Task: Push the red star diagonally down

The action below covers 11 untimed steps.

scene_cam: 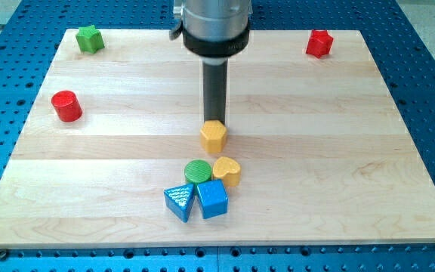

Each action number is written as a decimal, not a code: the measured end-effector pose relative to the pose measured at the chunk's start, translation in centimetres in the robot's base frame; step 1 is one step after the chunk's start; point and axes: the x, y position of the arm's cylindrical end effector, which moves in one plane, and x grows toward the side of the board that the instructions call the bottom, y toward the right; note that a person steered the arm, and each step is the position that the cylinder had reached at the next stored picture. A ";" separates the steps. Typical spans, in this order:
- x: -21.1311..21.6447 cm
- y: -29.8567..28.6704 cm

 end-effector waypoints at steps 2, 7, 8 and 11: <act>-1.5 4.2; -25.0 28.0; -24.0 20.1; -21.9 13.4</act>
